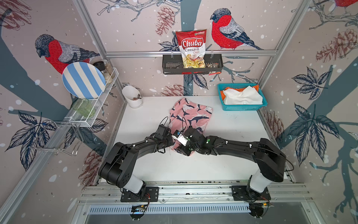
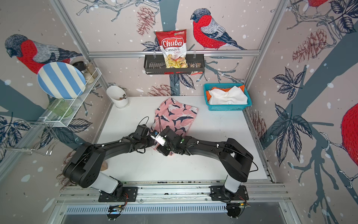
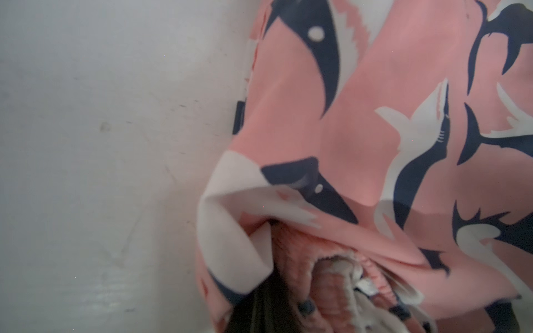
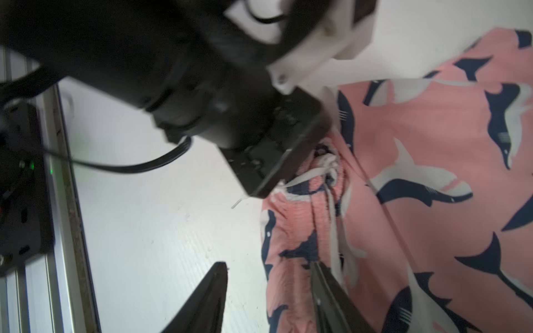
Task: Roll up the shorts
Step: Roll the shorts at the center of the board.
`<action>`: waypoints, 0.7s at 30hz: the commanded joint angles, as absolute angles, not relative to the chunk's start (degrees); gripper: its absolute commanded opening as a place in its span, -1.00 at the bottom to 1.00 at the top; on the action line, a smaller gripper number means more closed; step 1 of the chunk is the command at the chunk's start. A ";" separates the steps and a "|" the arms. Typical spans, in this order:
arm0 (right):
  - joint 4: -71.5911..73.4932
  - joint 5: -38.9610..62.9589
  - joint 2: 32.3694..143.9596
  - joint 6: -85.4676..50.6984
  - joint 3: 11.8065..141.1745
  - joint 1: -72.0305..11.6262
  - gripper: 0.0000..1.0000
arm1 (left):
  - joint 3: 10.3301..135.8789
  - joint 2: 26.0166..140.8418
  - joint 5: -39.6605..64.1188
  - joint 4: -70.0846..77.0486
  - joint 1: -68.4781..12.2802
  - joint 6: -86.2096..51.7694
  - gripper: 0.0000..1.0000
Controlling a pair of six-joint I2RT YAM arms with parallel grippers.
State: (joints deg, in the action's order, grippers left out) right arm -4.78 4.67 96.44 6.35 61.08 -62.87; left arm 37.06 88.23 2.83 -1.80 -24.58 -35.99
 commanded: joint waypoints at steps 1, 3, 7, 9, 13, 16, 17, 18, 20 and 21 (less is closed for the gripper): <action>-5.24 1.03 96.91 16.19 60.89 -64.18 -0.03 | 36.12 89.03 3.90 -8.11 -24.31 -34.89 -0.82; -6.18 1.45 99.14 16.11 61.97 -63.92 -0.04 | 36.00 88.78 4.11 -7.96 -24.17 -34.97 -0.82; -7.34 -1.22 104.26 16.55 62.75 -63.08 0.12 | 36.01 88.49 4.72 -7.82 -24.00 -35.12 -0.82; -9.71 -1.75 107.04 16.40 64.18 -62.75 0.21 | 36.45 88.90 5.09 -8.02 -24.02 -34.99 -0.82; -12.60 -6.19 110.59 16.79 64.54 -63.06 0.53 | 36.93 89.13 5.19 -8.41 -23.59 -34.59 -0.82; -13.83 -9.32 111.84 15.66 63.29 -62.54 0.70 | 37.03 88.69 5.16 -8.76 -23.04 -34.17 -0.81; -13.89 -9.95 112.07 15.16 62.84 -62.31 0.70 | 37.04 88.60 5.25 -8.78 -22.79 -34.11 -0.81; -13.68 -11.36 112.27 14.29 62.30 -62.09 0.69 | 37.08 88.59 5.43 -8.88 -22.56 -33.93 -0.81; -13.36 -13.89 112.54 11.91 62.00 -61.19 0.55 | 37.15 88.44 5.58 -8.98 -22.28 -33.67 -0.81; -13.36 -15.12 112.67 10.41 62.30 -60.54 0.40 | 37.19 88.35 5.62 -9.23 -22.18 -33.48 -0.81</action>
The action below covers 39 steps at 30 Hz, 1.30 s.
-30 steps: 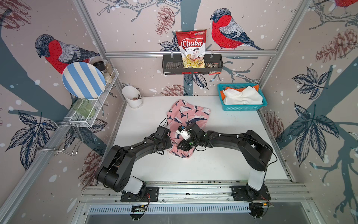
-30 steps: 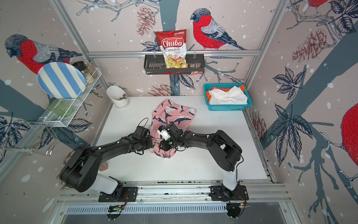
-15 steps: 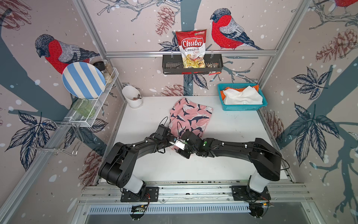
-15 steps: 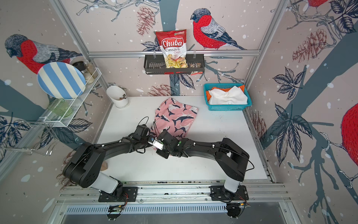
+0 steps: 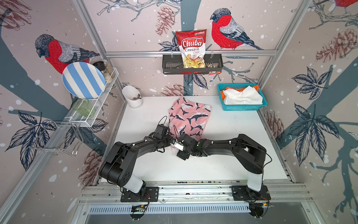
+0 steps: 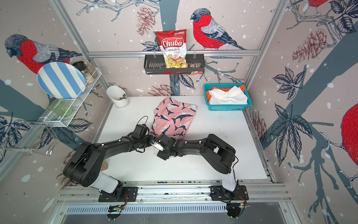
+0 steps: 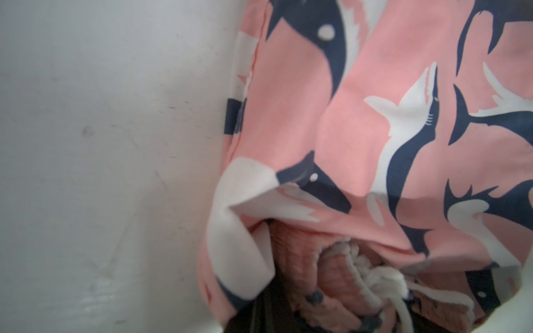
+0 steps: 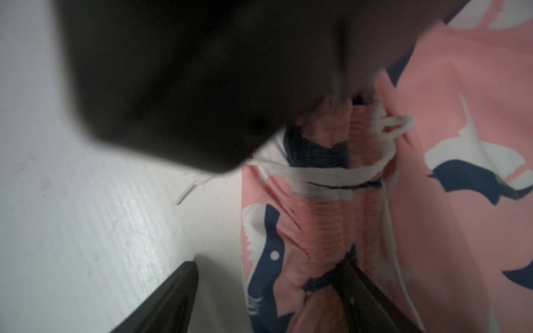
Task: Roll up the shorts
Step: Roll the shorts at the center of the board.
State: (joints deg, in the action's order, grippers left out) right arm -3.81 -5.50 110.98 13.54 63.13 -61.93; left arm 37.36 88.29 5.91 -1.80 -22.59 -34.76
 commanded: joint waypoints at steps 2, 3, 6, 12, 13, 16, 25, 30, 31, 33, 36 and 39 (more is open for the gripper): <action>-13.30 -15.40 112.35 9.46 62.45 -59.67 0.13 | 37.14 88.00 5.60 -9.37 -22.15 -33.20 -0.80; -13.16 -14.85 112.12 9.51 62.57 -59.68 -0.07 | 37.10 87.76 5.54 -9.40 -22.15 -33.14 -0.80; -14.53 -11.67 112.59 9.29 63.86 -59.94 -0.60 | 37.17 87.07 5.47 -9.61 -21.93 -33.04 -0.77; -16.89 3.30 112.42 2.11 66.29 -59.91 -0.98 | 37.31 79.74 3.96 -12.39 -21.55 -35.06 -0.19; -16.44 6.08 112.01 0.52 66.36 -59.78 -0.98 | 37.28 77.99 4.00 -13.29 -21.55 -35.89 -0.09; -13.83 14.47 111.10 -5.23 66.36 -59.37 -0.98 | 36.14 72.31 5.93 -15.12 -21.54 -38.90 0.12; -0.58 27.88 111.09 -24.22 63.01 -57.75 -1.00 | 28.08 64.84 11.72 -12.02 -21.55 -47.47 0.45; 3.63 26.27 111.54 -30.23 61.23 -57.81 -1.00 | 26.27 65.24 11.80 -10.35 -21.61 -49.39 0.59; 4.49 26.03 111.44 -31.15 60.80 -57.94 -1.00 | 26.33 66.21 12.50 -9.54 -21.61 -49.44 0.59; 5.06 23.90 111.19 -32.87 60.00 -58.18 -1.00 | 26.99 68.05 13.92 -8.62 -21.62 -49.46 0.59; 2.73 18.39 110.96 -34.05 59.62 -58.20 -1.00 | 28.50 67.97 11.81 -11.20 -21.88 -49.80 0.60; 2.42 14.17 109.40 -35.41 58.24 -57.53 -1.00 | 29.65 64.99 8.91 -14.72 -21.91 -51.25 0.65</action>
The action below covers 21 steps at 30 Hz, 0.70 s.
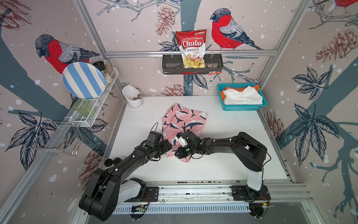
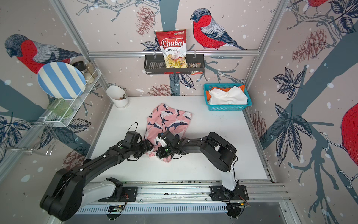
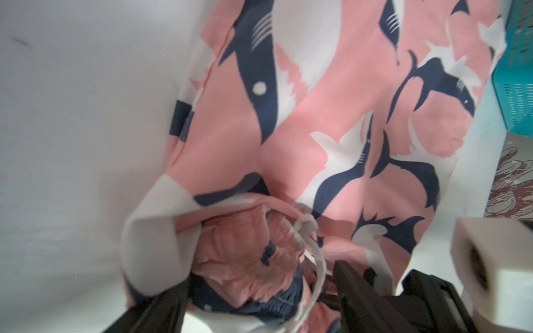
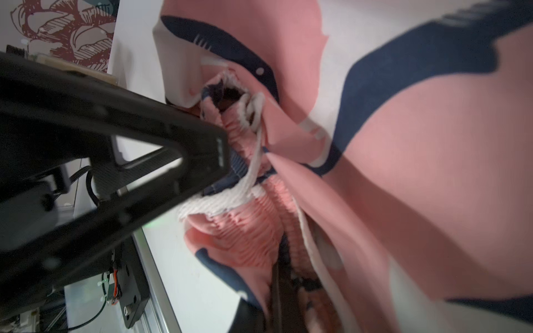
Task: Roll up the shorts
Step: Roll the shorts at the center of the board.
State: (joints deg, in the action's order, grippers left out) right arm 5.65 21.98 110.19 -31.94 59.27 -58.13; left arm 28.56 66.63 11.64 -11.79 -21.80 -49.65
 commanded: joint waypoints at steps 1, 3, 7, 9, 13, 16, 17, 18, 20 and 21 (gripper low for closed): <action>2.69 13.73 109.19 -35.94 57.84 -57.31 -1.00 | 30.10 64.49 8.72 -15.55 -21.89 -51.54 0.65; 4.08 13.58 108.64 -37.27 57.38 -57.10 -1.00 | 30.76 64.02 8.91 -16.56 -22.13 -52.63 0.67; 6.38 15.36 109.74 -39.63 58.33 -57.63 -1.00 | 30.07 65.76 9.76 -15.14 -22.68 -53.66 0.71; 8.18 16.92 110.28 -40.46 58.71 -58.15 -1.00 | 29.17 67.22 10.93 -13.25 -22.98 -54.21 0.71; 12.66 20.74 110.27 -41.33 57.55 -59.04 -1.00 | 27.07 70.35 12.12 -6.91 -23.25 -55.70 0.75; 13.06 21.88 109.17 -40.38 55.65 -59.67 -1.00 | 28.38 74.16 12.48 -4.10 -23.29 -54.92 0.71; 13.23 22.12 108.62 -40.03 54.72 -59.74 -1.00 | 28.84 75.67 12.33 -3.37 -23.32 -54.58 0.66; 13.10 22.30 108.15 -39.40 54.08 -59.76 -1.00 | 29.29 76.92 11.98 -2.96 -23.23 -54.10 0.57; 11.43 21.56 107.46 -38.09 53.70 -59.77 -1.00 | 30.01 78.56 11.55 -2.62 -23.26 -52.94 0.06; 10.27 20.43 107.04 -37.16 53.73 -59.77 -0.94 | 30.01 78.98 11.90 -2.27 -23.31 -52.49 -0.20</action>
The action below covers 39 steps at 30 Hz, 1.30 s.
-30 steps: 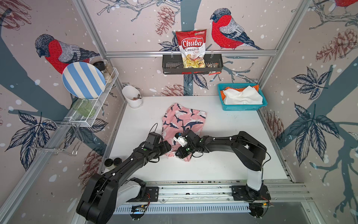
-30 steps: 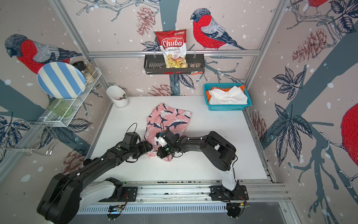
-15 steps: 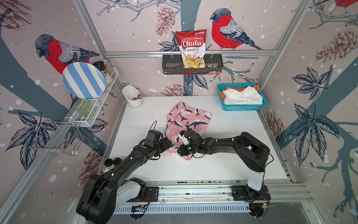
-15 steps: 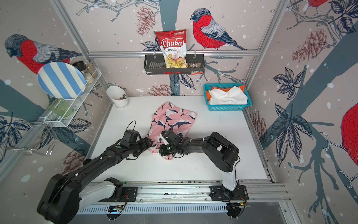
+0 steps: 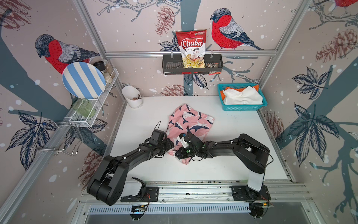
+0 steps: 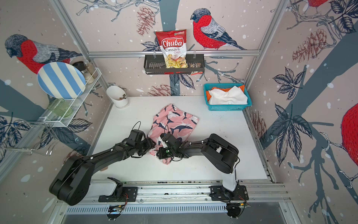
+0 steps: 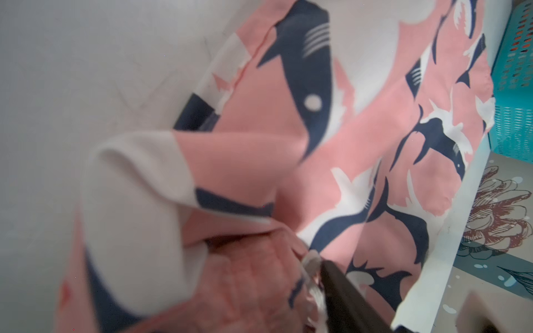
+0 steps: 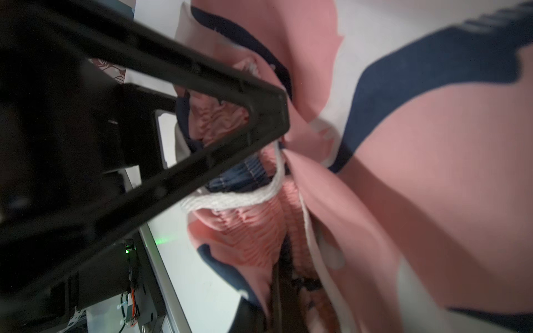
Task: Roll up the shorts
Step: Roll the shorts at the center of the board.
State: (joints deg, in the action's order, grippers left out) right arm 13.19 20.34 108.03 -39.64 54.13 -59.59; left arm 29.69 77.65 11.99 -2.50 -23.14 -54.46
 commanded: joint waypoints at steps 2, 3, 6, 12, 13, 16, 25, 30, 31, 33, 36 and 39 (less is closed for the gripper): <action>8.01 17.46 105.51 -35.07 53.87 -59.80 -0.54 | 29.50 78.77 12.12 -1.94 -23.29 -52.30 -0.52; 6.14 14.59 104.42 -33.46 54.20 -59.90 -0.34 | 29.12 78.22 12.22 -1.87 -23.30 -52.18 -0.61; -0.94 1.77 101.38 -26.41 57.05 -61.35 0.03 | 28.48 76.60 11.70 -2.89 -23.29 -51.50 -0.74; -2.35 -11.17 93.47 -13.53 57.00 -59.42 1.00 | 28.47 75.59 11.43 -4.13 -23.29 -50.54 -0.78; -1.07 -10.24 92.47 -12.66 56.34 -57.37 1.00 | 28.39 75.70 11.39 -4.07 -23.31 -50.54 -0.78; 1.07 7.22 91.84 -13.95 56.03 -46.05 1.00 | 28.39 76.07 11.86 -3.78 -23.29 -50.66 -0.78; 2.04 -5.70 86.47 -0.79 51.83 -55.29 0.95 | 29.45 75.07 12.06 -5.11 -23.29 -50.50 -0.79; 8.59 -16.07 84.62 11.53 45.12 -69.38 1.00 | 30.54 73.47 10.62 -7.97 -23.38 -49.81 -0.79; 9.54 -17.68 85.04 12.53 44.54 -71.19 1.00 | 30.65 73.23 10.73 -8.16 -23.38 -49.75 -0.79; 10.27 -19.96 87.64 13.21 44.86 -74.31 1.00 | 31.09 72.69 10.81 -8.85 -23.38 -49.66 -0.79; 10.13 -21.90 92.82 13.92 47.19 -77.49 1.00 | 31.42 72.68 10.77 -9.23 -23.38 -49.65 -0.78; 10.39 -25.91 98.48 15.72 50.18 -80.70 1.00 | 31.44 73.18 10.94 -9.23 -23.38 -49.48 -0.78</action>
